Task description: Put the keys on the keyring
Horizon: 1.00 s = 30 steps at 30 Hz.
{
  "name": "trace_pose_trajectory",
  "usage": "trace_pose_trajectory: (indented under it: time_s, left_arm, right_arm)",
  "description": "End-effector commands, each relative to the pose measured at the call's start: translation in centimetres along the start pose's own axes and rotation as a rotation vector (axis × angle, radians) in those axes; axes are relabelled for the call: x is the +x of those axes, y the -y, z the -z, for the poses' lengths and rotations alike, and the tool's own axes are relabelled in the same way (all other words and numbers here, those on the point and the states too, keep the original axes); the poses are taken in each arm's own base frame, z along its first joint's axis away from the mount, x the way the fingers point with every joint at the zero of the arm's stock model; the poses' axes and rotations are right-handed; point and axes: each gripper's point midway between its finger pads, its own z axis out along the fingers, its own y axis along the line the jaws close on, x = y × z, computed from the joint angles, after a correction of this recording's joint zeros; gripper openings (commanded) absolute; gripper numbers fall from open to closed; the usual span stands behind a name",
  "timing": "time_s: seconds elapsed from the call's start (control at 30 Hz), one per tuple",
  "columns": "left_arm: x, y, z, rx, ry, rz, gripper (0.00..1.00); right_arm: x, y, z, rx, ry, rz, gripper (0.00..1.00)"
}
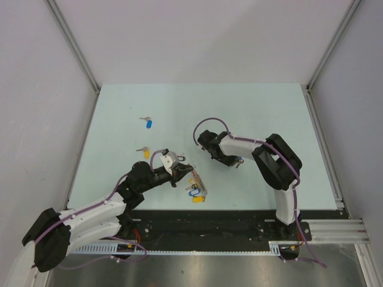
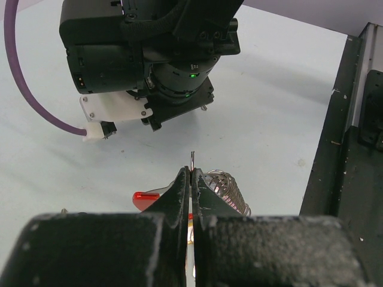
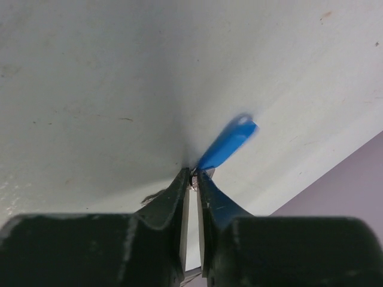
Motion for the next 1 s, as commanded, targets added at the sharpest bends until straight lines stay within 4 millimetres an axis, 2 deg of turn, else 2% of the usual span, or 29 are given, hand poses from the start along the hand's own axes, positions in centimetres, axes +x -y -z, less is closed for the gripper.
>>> trace_pose_trajectory:
  time_s: [0.0, 0.1, 0.23, 0.33, 0.37, 0.53, 0.57, 0.6, 0.63, 0.67, 0.7, 0.77, 0.8, 0.87, 0.9, 0.97]
  left_arm:
    - [-1.4, 0.3, 0.1, 0.023, 0.044, -0.035, 0.01]
    - [-1.5, 0.3, 0.1, 0.023, 0.046, -0.035, 0.0]
    - [-1.4, 0.3, 0.1, 0.024, 0.046, -0.035, 0.0]
    - [-1.5, 0.4, 0.2, 0.027, 0.05, -0.037, 0.01]
    - [-1.6, 0.4, 0.2, 0.029, 0.053, -0.038, 0.0]
    - [-2.0, 0.7, 0.4, 0.043, 0.077, -0.051, 0.0]
    - [-2.1, 0.9, 0.5, 0.048, 0.081, -0.051, 0.0]
    - [-2.2, 1.1, 0.6, 0.061, 0.086, -0.054, 0.01]
    - [-2.4, 1.3, 0.7, 0.068, 0.102, -0.062, 0.0]
    - [-2.5, 1.4, 0.7, 0.074, 0.109, -0.066, 0.0]
    - [-2.6, 1.5, 0.7, 0.079, 0.116, -0.068, 0.01]
    - [-2.7, 1.7, 0.8, 0.091, 0.127, -0.073, 0.0]
    - [-2.8, 1.8, 0.8, 0.094, 0.131, -0.075, 0.0]
    - [-3.3, 2.1, 0.9, 0.111, 0.157, -0.089, 0.0]
    - [-3.1, 2.1, 0.9, 0.113, 0.159, -0.088, 0.01]
    - [-3.8, 2.4, 0.9, 0.129, 0.189, -0.096, 0.0]
  right_arm:
    - [-0.3, 0.0, -0.4, 0.006, -0.012, 0.016, 0.09]
    - [-0.5, 0.3, 0.1, 0.018, -0.002, 0.014, 0.0]
    - [-0.8, 0.8, 1.8, 0.009, 0.044, -0.025, 0.0]
    - [-1.6, 0.8, 3.9, -0.055, 0.131, -0.078, 0.0]
    - [-1.9, 1.3, 5.3, -0.065, 0.18, -0.107, 0.0]
    - [-2.4, 1.6, 9.3, -0.183, 0.347, -0.197, 0.0]
    - [-2.7, 2.3, 11.0, -0.199, 0.429, -0.233, 0.0]
    - [-2.7, 1.3, 11.5, -0.271, 0.47, -0.231, 0.0]
    - [-2.5, 1.4, 11.9, -0.297, 0.502, -0.249, 0.0]
    - [-2.9, 1.7, 12.9, -0.319, 0.567, -0.266, 0.0]
    - [-2.7, 0.8, 14.2, -0.393, 0.632, -0.263, 0.0]
    - [-2.9, 1.5, 15.8, -0.43, 0.738, -0.288, 0.0]
    - [-2.8, 1.3, 17.6, -0.479, 0.818, -0.281, 0.0]
    - [-2.5, 1.1, 18.3, -0.522, 0.891, -0.285, 0.0]
    - [-2.4, 0.9, 20.0, -0.565, 0.96, -0.265, 0.0]
    - [-2.1, 0.7, 20.8, -0.595, 1.018, -0.263, 0.0]
